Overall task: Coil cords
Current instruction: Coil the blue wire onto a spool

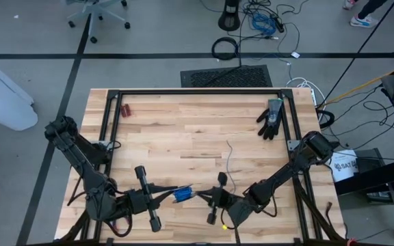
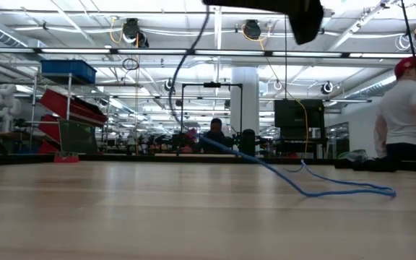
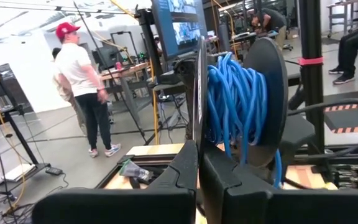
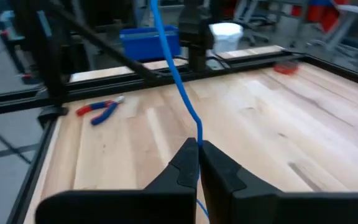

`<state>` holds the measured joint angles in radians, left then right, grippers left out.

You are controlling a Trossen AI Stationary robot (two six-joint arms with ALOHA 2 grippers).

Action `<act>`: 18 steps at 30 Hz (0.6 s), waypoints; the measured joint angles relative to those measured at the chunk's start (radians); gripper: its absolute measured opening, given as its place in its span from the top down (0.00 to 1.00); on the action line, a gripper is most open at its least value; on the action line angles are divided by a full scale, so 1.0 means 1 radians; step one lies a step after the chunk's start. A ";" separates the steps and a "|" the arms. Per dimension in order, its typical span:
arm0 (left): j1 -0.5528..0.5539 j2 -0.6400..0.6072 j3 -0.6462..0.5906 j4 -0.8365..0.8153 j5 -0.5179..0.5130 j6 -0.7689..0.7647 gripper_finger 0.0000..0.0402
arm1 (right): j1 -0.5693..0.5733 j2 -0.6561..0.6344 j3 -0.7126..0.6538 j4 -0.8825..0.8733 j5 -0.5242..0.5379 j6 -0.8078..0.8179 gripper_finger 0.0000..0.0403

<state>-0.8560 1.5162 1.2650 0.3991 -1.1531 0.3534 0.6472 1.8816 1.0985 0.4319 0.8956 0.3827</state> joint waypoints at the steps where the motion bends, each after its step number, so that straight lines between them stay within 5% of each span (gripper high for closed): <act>1: -0.005 0.000 0.000 0.000 0.000 0.000 0.98 | 0.009 -0.010 0.000 -0.030 0.024 0.028 1.00; 9: -0.048 -0.013 0.000 -0.016 -0.001 0.000 0.98 | 0.094 -0.104 0.000 -0.085 0.187 0.059 1.00; 18: -0.050 -0.015 0.000 -0.124 -0.001 0.000 0.98 | 0.195 -0.183 0.000 0.050 0.327 -0.134 1.00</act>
<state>-0.9058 1.5009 1.2648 0.2748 -1.1545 0.3534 0.8425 1.6986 1.0984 0.4818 1.2223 0.2492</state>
